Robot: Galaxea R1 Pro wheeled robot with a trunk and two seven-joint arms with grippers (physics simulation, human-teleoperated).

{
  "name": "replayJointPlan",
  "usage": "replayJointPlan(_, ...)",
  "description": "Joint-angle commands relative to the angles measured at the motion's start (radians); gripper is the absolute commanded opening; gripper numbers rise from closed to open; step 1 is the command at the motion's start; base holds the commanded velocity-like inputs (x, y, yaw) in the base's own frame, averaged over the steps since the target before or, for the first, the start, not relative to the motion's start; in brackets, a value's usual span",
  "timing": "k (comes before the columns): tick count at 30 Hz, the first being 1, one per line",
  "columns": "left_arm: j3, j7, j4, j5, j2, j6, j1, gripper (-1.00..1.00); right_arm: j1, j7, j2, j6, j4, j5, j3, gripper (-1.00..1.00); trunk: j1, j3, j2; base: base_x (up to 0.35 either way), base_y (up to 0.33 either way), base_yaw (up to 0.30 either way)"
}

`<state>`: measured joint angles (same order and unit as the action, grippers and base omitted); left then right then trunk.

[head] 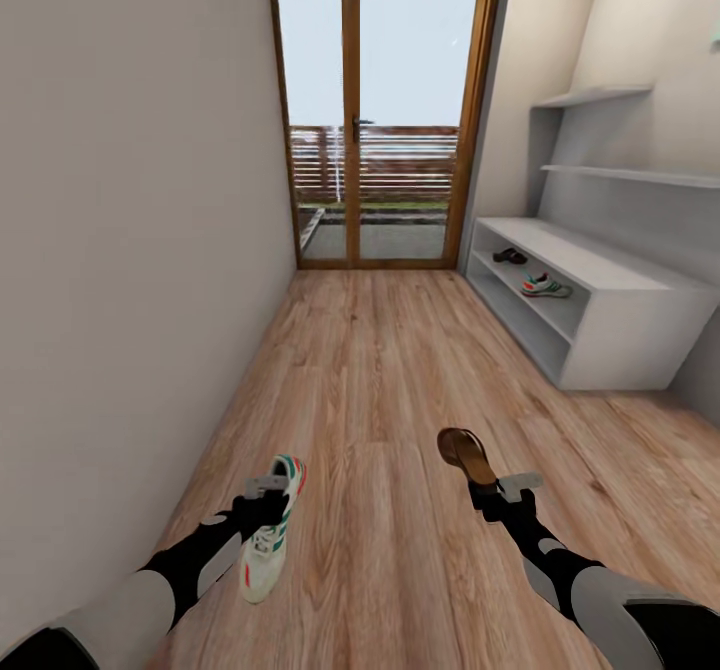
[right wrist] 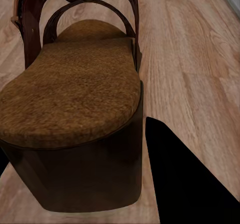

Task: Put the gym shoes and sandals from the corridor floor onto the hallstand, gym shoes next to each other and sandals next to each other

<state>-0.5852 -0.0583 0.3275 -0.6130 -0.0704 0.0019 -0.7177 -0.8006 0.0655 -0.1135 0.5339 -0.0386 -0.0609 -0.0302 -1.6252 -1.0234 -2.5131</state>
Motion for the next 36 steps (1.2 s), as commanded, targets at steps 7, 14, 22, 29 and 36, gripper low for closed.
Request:
replayJointPlan(7, -0.001, -0.101, 0.013, 0.08, -0.002, -0.001, 0.0, -1.0, 0.0, 0.002, 0.0, 0.0, 0.0, 0.003, 0.001, -1.0, 0.0, 0.0, 0.0, 0.347, 0.0, 0.0)
replayJointPlan(14, 0.003, -0.315, 0.01, 0.102, -0.004, -0.065, 0.0, -1.0, 0.0, 0.002, 0.0, 0.0, 0.0, 0.003, 0.001, -1.0, 0.0, 0.0, 0.0, 0.347, 0.0, 0.0)
replayJointPlan(22, 0.007, -0.314, -0.023, 0.103, -0.035, -0.107, 0.0, -1.0, 0.0, 0.002, 0.0, 0.0, 0.0, 0.003, 0.001, -1.0, 0.0, 0.0, 0.0, 0.347, 0.0, 0.0)
replayJointPlan(29, 0.002, -0.256, -0.03, 0.104, -0.039, -0.113, 0.0, -1.0, 0.0, 0.002, 0.0, 0.0, 0.0, 0.003, 0.001, -1.0, 0.0, 0.0, 0.0, 0.347, 0.0, 0.0)
replayJointPlan(36, 0.001, -0.24, -0.033, 0.104, -0.04, -0.114, 0.0, -1.0, 0.0, 0.002, 0.0, 0.0, 0.0, 0.003, 0.001, -1.0, 0.0, 0.0, 0.0, 0.347, 0.0, 0.0)
